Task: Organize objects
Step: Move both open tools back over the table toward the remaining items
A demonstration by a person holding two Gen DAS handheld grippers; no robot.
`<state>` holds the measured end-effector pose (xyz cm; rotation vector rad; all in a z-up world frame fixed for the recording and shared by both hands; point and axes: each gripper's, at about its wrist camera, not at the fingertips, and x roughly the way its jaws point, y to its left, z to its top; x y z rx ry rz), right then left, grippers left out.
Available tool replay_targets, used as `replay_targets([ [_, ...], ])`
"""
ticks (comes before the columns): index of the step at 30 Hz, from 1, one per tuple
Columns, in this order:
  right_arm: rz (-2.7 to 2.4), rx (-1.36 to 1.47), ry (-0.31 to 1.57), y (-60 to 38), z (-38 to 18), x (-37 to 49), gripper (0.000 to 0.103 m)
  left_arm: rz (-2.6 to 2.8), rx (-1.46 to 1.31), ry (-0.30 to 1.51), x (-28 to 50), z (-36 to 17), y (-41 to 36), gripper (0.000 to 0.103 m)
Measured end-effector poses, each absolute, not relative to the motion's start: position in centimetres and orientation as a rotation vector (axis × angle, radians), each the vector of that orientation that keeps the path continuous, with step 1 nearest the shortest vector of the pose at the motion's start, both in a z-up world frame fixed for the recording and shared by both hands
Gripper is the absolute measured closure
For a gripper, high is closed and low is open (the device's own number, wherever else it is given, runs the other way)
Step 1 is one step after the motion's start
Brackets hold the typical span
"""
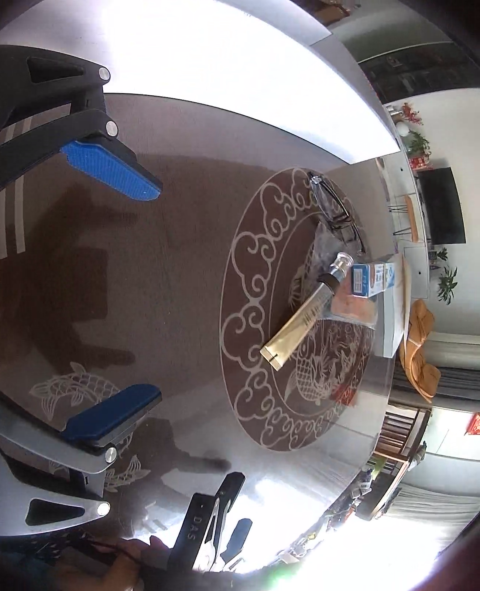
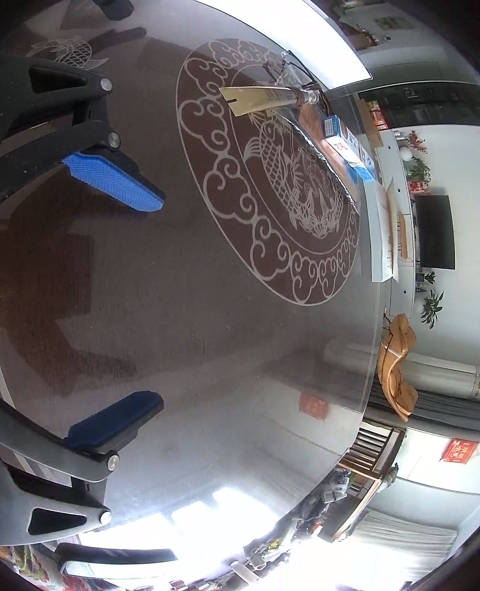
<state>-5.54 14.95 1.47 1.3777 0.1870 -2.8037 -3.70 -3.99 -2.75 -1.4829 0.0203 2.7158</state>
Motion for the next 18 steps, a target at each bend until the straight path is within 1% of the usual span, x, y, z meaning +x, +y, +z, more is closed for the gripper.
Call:
replay_targets([
  [4,-2.792,1.378,0.206,14.6,1.2,-5.9,0.004,2.741,-1.515,0.037,-4.3,-3.7,-5.1,0.002],
  [11,-2.775,1.404,0.095,15.7,0.8,-6.2,0.004,2.783,-1.513,0.002,-5.6,-4.3,-6.2,0.001],
  [18,-2.783,1.423,0.072,16.0,0.7,-6.2,0.002,2.799,-1.497,0.0,-6.1,-4.3,-5.9,0.0],
])
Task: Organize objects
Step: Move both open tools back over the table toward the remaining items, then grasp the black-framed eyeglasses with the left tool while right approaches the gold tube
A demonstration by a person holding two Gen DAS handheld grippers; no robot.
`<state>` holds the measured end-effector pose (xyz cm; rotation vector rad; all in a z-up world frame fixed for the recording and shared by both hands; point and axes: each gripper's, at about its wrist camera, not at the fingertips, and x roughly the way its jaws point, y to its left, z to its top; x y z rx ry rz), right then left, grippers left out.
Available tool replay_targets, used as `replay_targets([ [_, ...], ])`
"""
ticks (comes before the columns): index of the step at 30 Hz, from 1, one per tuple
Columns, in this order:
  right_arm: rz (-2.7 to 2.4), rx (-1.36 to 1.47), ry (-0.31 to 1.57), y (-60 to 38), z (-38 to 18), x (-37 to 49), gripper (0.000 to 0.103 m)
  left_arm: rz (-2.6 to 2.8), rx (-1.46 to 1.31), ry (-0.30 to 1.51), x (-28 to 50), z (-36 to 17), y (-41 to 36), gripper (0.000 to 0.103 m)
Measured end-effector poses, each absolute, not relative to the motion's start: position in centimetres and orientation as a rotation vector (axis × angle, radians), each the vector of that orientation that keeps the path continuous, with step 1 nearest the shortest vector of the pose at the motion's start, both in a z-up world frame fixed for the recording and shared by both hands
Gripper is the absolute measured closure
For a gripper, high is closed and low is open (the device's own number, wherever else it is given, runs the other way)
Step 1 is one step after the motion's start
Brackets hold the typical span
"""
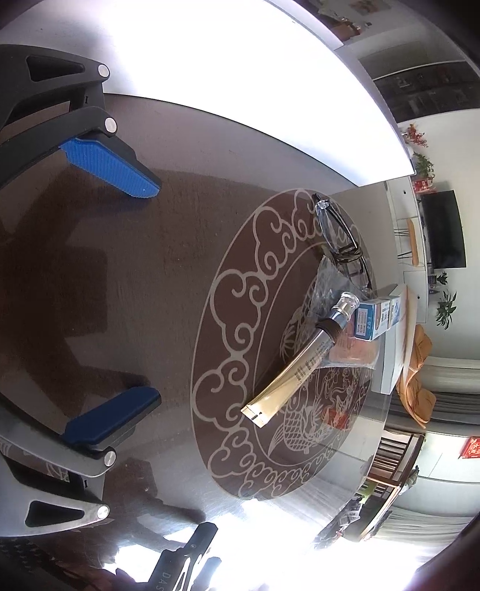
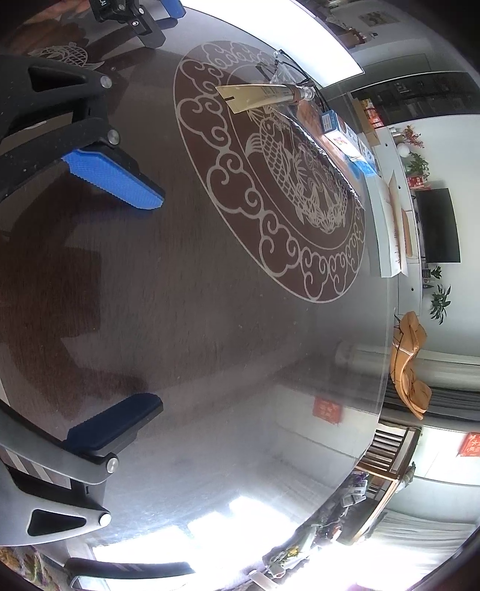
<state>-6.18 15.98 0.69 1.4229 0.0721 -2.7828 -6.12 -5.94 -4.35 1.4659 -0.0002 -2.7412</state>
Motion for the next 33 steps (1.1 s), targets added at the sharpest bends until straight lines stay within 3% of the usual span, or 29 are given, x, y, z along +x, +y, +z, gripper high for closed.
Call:
replay_targets([
  [31,-2.651,1.496,0.022,14.7,0.8,-7.7,0.0,-2.779,1.481,-0.025,-5.7,-4.4,-7.0,0.0],
  [33,-2.522,1.468,-0.008,11.9,1.7,-9.0,0.004,-2.777,1.474,-0.025,-5.7,-4.4,-7.0,0.0],
])
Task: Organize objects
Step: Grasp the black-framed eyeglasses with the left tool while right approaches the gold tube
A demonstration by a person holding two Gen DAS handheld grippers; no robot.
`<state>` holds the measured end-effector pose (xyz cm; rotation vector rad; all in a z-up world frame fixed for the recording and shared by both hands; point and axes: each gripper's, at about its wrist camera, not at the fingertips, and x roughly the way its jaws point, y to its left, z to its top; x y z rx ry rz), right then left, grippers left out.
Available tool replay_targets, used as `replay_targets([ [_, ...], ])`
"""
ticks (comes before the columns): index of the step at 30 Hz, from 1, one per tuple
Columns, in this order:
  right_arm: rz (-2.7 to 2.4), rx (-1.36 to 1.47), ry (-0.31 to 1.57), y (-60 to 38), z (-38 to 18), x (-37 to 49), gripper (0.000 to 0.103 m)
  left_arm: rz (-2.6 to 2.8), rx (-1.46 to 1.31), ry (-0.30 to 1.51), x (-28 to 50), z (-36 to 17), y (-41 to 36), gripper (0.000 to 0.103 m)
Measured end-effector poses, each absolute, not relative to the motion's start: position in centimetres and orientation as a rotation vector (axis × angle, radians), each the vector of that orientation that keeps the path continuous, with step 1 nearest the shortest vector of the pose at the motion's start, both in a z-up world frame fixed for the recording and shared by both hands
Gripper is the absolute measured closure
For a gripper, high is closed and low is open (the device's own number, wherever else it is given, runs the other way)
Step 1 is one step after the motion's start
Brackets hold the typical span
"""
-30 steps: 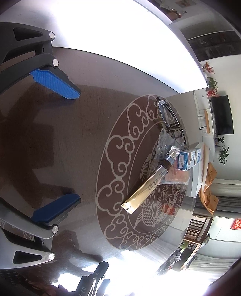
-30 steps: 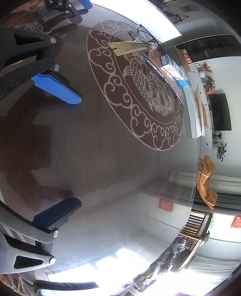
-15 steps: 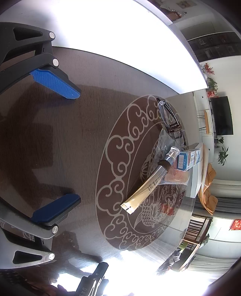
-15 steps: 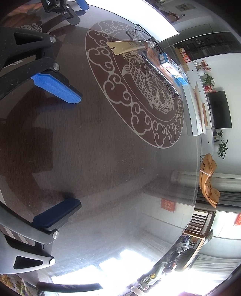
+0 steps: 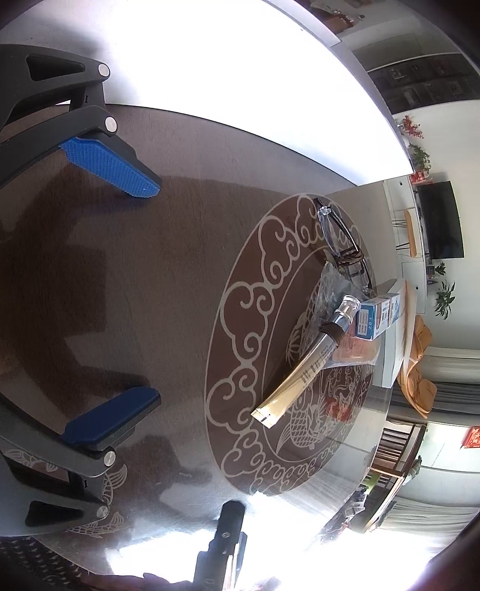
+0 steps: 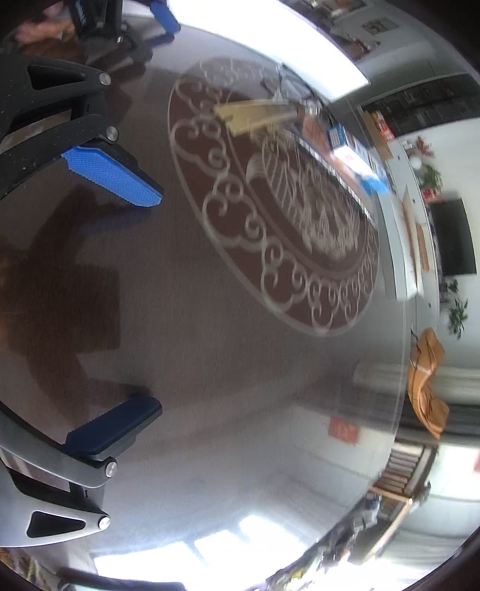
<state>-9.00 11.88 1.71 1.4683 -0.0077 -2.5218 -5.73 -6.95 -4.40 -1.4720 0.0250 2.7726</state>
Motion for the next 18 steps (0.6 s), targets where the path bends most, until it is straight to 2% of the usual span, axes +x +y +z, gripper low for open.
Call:
replay_targets([
  [4,-2.386,1.368,0.142,3.2,4.0,-12.5,0.014,2.789,-1.476,0.006,-6.0,-4.5,-6.9,0.0],
  [6,-2.336,1.37,0.232,-0.9,3.9,-14.6,0.038,2.789,-1.475,0.008,-5.9,-4.5,-6.9,0.0],
  [7,-2.319,1.381,0.274,-2.5,3.7,-15.5,0.042,2.788,-1.474,0.006,-5.9,-4.5,-6.9,0.0],
  [8,-2.31,1.393,0.301,-3.7,3.4,-16.2,0.046,2.788,-1.473,0.007,-5.9,-4.5,-6.9,0.0],
  [10,-2.28,1.433,0.317,-5.0,2.5,-17.4,0.047,2.787,-1.473,0.007,-5.9,-4.5,-6.9,0.0],
  [11,-2.267,1.461,0.323,-5.1,2.0,-17.6,0.064,2.787,-1.473,0.007,-5.9,-4.5,-6.9,0.0],
  [12,-2.291,1.446,0.338,-4.8,2.1,-17.4,0.074,2.787,-1.473,0.007,-5.9,-4.5,-6.9,0.0],
  [18,-2.389,1.462,0.244,2.6,1.8,-13.6,0.076,2.787,-1.472,0.007,-5.9,-4.5,-6.9,0.0],
])
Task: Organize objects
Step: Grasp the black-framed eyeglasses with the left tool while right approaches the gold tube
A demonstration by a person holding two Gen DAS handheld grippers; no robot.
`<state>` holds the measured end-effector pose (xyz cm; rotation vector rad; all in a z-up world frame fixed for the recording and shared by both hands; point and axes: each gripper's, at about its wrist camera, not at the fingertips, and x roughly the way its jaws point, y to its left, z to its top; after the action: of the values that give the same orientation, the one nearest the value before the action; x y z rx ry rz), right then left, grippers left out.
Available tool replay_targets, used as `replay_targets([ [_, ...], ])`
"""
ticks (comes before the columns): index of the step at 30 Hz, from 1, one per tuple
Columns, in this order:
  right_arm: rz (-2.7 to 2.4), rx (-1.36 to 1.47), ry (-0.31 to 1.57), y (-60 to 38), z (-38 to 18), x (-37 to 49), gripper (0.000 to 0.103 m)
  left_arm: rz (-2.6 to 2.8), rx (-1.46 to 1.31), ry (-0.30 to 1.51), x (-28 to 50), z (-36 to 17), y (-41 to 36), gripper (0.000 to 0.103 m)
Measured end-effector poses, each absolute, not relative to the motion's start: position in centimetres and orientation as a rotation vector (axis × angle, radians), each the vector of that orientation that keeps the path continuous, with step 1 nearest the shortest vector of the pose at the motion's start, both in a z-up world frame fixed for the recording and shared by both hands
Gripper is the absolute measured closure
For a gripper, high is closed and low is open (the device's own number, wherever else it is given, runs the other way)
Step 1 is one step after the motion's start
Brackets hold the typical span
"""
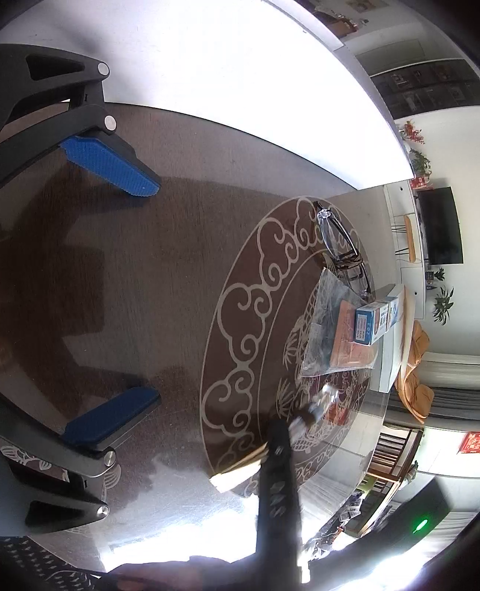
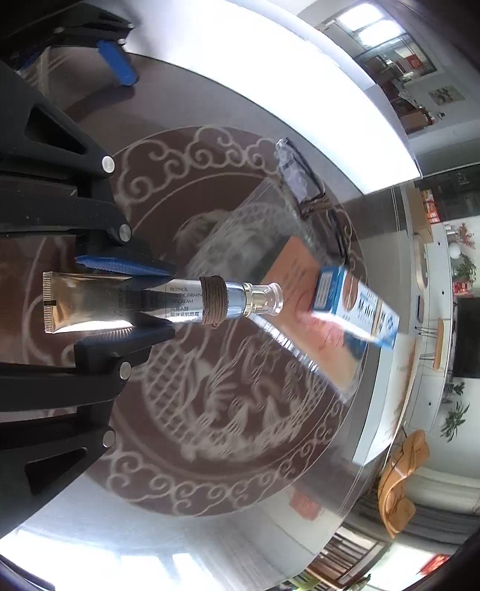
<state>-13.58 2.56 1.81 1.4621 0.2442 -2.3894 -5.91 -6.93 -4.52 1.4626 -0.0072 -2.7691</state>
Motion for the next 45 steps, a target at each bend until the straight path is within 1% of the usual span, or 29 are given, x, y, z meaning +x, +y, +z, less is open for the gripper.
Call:
replay_targets([
  [4,-2.56,1.462,0.233,9.0,1.9,-10.5,0.076,-2.769,1.463,-0.007,-5.9,-4.5,-6.9,0.0],
  [7,-2.652,1.446,0.156,12.6,1.7,-9.3,0.075,-2.766,1.461,-0.006,-6.0,-4.5,-6.9,0.0],
  [8,-2.668,1.437,0.121,13.5,1.7,-9.1,0.065,-2.765,1.461,-0.005,-6.0,-4.5,-6.9,0.0],
  [9,-2.692,1.436,0.104,14.2,1.6,-9.1,0.045,-2.765,1.46,-0.005,-6.0,-4.5,-6.9,0.0],
  [11,-2.714,1.446,0.081,15.0,1.3,-9.1,0.023,-2.765,1.46,-0.004,-6.0,-4.5,-6.9,0.0],
  [13,-2.727,1.422,0.05,15.1,1.4,-9.3,0.021,-2.767,1.46,-0.004,-6.0,-4.5,-6.9,0.0],
  [15,-2.738,1.399,0.055,15.1,1.1,-9.0,0.012,-2.767,1.46,-0.004,-6.0,-4.4,-6.9,0.0],
  [19,-2.739,1.409,0.048,15.3,0.8,-9.2,0.008,-2.763,1.461,0.001,-6.0,-4.5,-6.9,0.0],
  [22,-2.746,1.409,0.045,15.4,0.8,-9.2,0.007,-2.739,1.521,-0.005,-7.2,-4.4,-6.9,0.0],
  [24,-2.746,1.408,0.045,15.4,0.8,-9.1,0.007,-2.722,1.577,-0.033,-9.4,-3.6,-7.1,0.0],
  [27,-2.747,1.407,0.046,15.4,0.7,-9.2,0.007,-2.731,1.485,-0.049,-13.4,-0.7,-8.1,0.0],
  [29,-2.747,1.408,0.045,15.4,0.7,-9.1,0.007,-2.72,1.484,-0.044,-17.2,0.5,-8.7,0.0],
  [31,-2.746,1.408,0.045,15.4,0.7,-9.1,0.007,-2.693,1.496,-0.053,-20.6,0.7,-9.3,0.0],
  [35,-2.746,1.407,0.046,15.4,0.7,-9.1,0.007,-2.62,1.538,-0.106,-26.5,-0.8,-10.0,0.0],
  [36,-2.746,1.407,0.046,15.4,0.7,-9.1,0.007,-2.608,1.559,-0.116,-27.5,-1.3,-10.0,0.008],
  [37,-2.746,1.407,0.045,15.4,0.7,-9.1,0.006,-2.594,1.584,-0.112,-28.5,-1.8,-10.2,0.021],
  [38,-2.746,1.407,0.046,15.4,0.7,-9.1,0.006,-2.582,1.613,-0.085,-29.1,-2.5,-10.6,0.028],
  [40,-2.746,1.407,0.046,15.4,0.7,-9.1,0.006,-2.61,1.649,0.069,-29.6,-3.1,-11.6,0.059],
  [41,-2.746,1.407,0.046,15.4,0.7,-9.1,0.006,-2.616,1.64,0.126,-29.5,-3.1,-11.9,0.068],
  [42,-2.746,1.407,0.046,15.4,0.7,-9.1,0.006,-2.603,1.624,0.146,-29.3,-3.0,-12.2,0.085],
  [44,-2.746,1.407,0.046,15.4,0.7,-9.1,0.006,-2.592,1.621,0.217,-28.2,-2.9,-12.5,0.087],
  [45,-2.746,1.407,0.046,15.4,0.7,-9.1,0.006,-2.58,1.614,0.252,-27.1,-2.8,-12.6,0.092],
])
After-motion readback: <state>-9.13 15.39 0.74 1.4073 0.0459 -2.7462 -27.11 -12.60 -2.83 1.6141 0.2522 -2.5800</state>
